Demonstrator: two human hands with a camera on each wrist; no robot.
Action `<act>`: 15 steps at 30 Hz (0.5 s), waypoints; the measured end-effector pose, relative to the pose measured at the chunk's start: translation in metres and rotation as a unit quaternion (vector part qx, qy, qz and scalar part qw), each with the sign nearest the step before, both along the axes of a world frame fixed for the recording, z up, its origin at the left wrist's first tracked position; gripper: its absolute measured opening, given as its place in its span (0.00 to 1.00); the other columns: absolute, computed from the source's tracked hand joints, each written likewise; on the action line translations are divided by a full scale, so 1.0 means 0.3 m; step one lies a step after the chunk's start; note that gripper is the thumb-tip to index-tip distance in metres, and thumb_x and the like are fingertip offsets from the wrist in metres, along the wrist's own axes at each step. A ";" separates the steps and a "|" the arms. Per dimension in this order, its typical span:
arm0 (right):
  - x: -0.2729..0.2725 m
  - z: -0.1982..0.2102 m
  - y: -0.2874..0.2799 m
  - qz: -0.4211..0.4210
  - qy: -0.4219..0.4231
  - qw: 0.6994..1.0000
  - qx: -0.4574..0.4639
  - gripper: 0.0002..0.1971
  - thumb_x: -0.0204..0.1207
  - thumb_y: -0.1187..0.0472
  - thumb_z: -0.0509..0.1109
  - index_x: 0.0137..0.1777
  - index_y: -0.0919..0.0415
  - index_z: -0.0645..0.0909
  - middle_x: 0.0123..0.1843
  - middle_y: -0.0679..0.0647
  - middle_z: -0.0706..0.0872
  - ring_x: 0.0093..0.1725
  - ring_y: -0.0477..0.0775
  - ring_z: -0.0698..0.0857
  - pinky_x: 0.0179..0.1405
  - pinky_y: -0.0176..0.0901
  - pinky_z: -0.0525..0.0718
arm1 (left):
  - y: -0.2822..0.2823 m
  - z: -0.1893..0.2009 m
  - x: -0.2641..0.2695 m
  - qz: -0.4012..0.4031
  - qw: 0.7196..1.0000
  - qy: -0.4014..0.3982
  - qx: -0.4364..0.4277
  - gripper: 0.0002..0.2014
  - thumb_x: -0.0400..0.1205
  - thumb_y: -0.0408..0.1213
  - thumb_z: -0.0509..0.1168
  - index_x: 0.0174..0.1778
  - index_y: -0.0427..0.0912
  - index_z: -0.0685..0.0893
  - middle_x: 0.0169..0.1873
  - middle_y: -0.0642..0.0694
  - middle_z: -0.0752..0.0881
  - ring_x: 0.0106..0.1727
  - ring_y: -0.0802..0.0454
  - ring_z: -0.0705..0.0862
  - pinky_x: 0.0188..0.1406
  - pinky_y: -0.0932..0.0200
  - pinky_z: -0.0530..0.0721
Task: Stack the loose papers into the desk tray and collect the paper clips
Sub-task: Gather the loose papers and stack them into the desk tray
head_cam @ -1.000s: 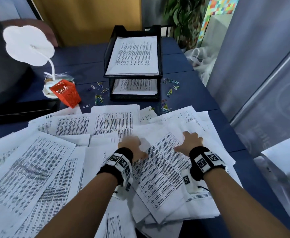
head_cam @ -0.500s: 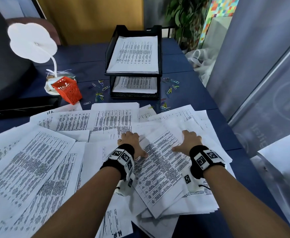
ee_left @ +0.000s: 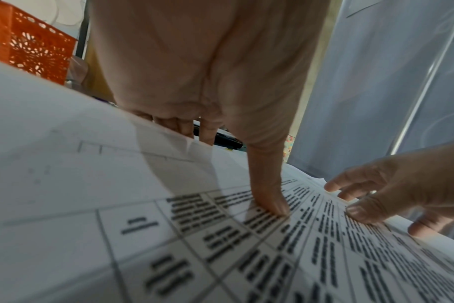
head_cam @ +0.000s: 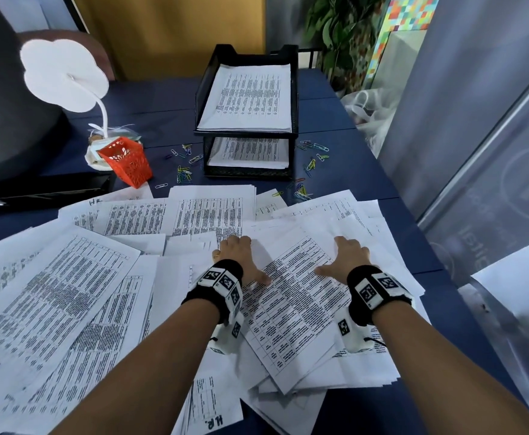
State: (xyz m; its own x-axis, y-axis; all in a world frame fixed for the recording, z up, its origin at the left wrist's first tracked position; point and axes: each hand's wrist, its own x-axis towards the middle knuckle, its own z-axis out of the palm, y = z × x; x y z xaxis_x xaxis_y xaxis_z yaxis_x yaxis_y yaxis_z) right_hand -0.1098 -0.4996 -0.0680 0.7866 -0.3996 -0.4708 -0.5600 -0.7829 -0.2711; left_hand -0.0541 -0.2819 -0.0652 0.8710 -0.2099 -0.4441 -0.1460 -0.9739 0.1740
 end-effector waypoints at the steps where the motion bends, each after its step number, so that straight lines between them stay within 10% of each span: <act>1: 0.000 0.000 -0.001 0.000 0.000 1.000 -0.001 0.47 0.63 0.40 0.79 0.78 0.54 0.59 0.76 0.57 0.66 0.77 0.65 0.62 0.68 0.74 0.70 | 0.001 0.001 0.001 -0.004 1.000 0.000 0.002 0.52 0.63 0.64 0.76 0.77 0.43 0.62 0.72 0.39 0.67 0.74 0.39 0.65 0.70 0.39 0.69; 15: -0.010 0.009 0.003 0.006 0.012 1.000 -0.005 0.48 0.65 0.40 0.77 0.81 0.55 0.58 0.80 0.55 0.62 0.79 0.63 0.58 0.70 0.75 0.67 | 0.006 0.015 0.036 -0.019 1.000 0.003 -0.008 0.47 0.61 0.61 0.77 0.72 0.45 0.67 0.67 0.41 0.71 0.70 0.41 0.68 0.68 0.42 0.70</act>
State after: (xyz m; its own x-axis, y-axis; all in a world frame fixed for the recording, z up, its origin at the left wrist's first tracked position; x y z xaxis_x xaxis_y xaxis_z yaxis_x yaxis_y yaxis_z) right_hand -0.1128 -0.4987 -0.0652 0.7799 -0.3941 -0.4863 -0.5564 -0.7924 -0.2500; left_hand -0.0435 -0.2800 -0.0608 0.8600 -0.2502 -0.4448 -0.1822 -0.9647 0.1904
